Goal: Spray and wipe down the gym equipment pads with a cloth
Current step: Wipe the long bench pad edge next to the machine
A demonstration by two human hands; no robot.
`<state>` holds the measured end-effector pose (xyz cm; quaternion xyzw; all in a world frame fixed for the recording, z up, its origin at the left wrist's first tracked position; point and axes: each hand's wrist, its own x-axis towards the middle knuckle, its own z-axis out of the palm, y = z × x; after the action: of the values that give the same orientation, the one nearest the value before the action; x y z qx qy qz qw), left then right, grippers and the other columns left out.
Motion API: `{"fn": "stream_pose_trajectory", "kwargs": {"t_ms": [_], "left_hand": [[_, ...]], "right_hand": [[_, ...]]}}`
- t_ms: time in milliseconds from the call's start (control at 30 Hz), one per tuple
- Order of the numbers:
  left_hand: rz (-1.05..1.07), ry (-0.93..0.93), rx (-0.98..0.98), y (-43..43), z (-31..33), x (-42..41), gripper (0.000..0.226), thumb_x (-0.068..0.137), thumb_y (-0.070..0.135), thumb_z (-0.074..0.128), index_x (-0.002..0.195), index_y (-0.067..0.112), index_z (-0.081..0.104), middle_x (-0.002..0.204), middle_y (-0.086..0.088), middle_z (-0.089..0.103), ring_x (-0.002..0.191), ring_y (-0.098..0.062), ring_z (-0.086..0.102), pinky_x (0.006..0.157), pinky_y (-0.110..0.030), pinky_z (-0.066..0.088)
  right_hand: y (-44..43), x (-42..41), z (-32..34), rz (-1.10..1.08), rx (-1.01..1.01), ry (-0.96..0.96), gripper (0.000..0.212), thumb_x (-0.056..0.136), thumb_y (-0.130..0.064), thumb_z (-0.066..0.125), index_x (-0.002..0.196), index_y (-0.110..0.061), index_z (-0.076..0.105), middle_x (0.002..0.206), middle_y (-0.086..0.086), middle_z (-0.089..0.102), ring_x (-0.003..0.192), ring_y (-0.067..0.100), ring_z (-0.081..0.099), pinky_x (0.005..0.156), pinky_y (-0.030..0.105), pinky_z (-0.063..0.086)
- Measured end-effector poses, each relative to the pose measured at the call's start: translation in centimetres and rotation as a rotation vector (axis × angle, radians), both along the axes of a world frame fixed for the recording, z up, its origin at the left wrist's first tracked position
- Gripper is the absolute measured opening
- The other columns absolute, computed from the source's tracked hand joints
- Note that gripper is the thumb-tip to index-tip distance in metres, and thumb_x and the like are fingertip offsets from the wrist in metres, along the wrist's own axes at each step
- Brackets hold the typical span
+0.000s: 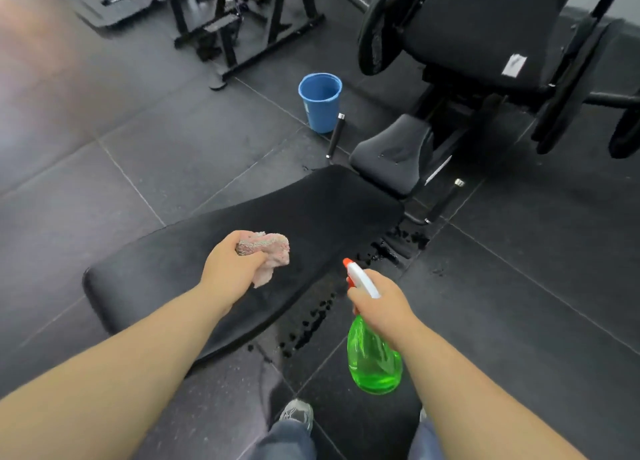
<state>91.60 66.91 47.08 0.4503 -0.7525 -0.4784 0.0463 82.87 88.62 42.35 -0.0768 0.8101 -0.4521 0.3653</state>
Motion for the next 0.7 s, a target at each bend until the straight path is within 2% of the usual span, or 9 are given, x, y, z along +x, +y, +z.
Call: {"fn": "stream_pose_trajectory", "kwargs": {"t_ms": [67,233,300,367,500,567,700], "left_hand": [[0.121,-0.002,-0.001,2.1,-0.6,-0.2,0.025,0.083,0.013,0.064,0.102,0.029,0.064,0.098,0.011,0.068,0.089,-0.009,0.065,0.076,-0.029,0.054],[0.342,0.04,0.049,6.7,-1.6,0.7,0.026,0.083,0.011,0.066,0.105,0.025,0.065,0.094,0.013,0.068,0.082,-0.006,0.064,0.065,-0.02,0.045],[0.372,0.053,0.08,7.9,-1.8,1.4,0.02,0.083,0.012,0.064,0.1,0.022,0.066,0.083,0.01,0.07,0.071,-0.01,0.062,0.063,-0.021,0.045],[0.395,0.053,0.099,9.1,-1.6,2.5,0.014,0.084,0.013,0.063,0.097,0.02,0.064,0.072,0.007,0.067,0.06,-0.007,0.057,0.059,-0.018,0.045],[0.466,0.082,0.097,10.7,-1.9,5.2,0.019,0.083,0.011,0.066,0.1,0.017,0.062,0.075,0.005,0.065,0.063,-0.007,0.056,0.051,-0.009,0.043],[0.508,0.087,0.108,11.4,-2.3,6.6,0.022,0.083,0.006,0.066,0.101,0.017,0.062,0.08,0.006,0.065,0.064,-0.005,0.055,0.048,-0.005,0.039],[0.462,0.084,0.144,12.5,-4.6,8.5,0.019,0.083,-0.001,0.064,0.084,0.017,0.06,0.066,0.009,0.063,0.051,-0.002,0.05,0.044,-0.006,0.035]], "right_hand": [[1.1,-2.3,-0.6,0.144,0.026,0.025,0.006,0.086,-0.022,0.055,0.09,-0.021,0.06,0.079,0.0,0.063,0.075,0.018,0.057,0.068,0.03,0.044],[3.3,-5.1,-1.3,0.354,0.082,0.055,0.007,0.084,-0.022,0.056,0.089,-0.02,0.061,0.078,0.001,0.063,0.083,0.028,0.062,0.077,0.038,0.05],[3.9,-5.3,-1.3,0.406,0.096,0.066,0.008,0.084,-0.022,0.056,0.089,-0.018,0.06,0.078,0.002,0.062,0.082,0.029,0.061,0.075,0.038,0.049],[4.4,-4.8,-1.6,0.434,0.086,0.06,0.007,0.084,-0.022,0.055,0.087,-0.018,0.059,0.078,0.001,0.061,0.077,0.027,0.059,0.07,0.036,0.047],[4.4,-3.0,-1.9,0.483,0.073,0.071,0.005,0.086,-0.021,0.054,0.081,-0.02,0.054,0.072,-0.004,0.054,0.067,0.018,0.049,0.063,0.031,0.039],[4.3,-1.8,-2.2,0.487,0.072,0.089,0.003,0.087,-0.022,0.054,0.084,-0.02,0.055,0.074,-0.004,0.055,0.066,0.016,0.047,0.062,0.031,0.038],[4.5,0.7,-3.7,0.447,0.051,0.095,0.005,0.088,-0.022,0.054,0.091,-0.019,0.057,0.076,-0.003,0.056,0.064,0.016,0.047,0.061,0.03,0.039]]}}
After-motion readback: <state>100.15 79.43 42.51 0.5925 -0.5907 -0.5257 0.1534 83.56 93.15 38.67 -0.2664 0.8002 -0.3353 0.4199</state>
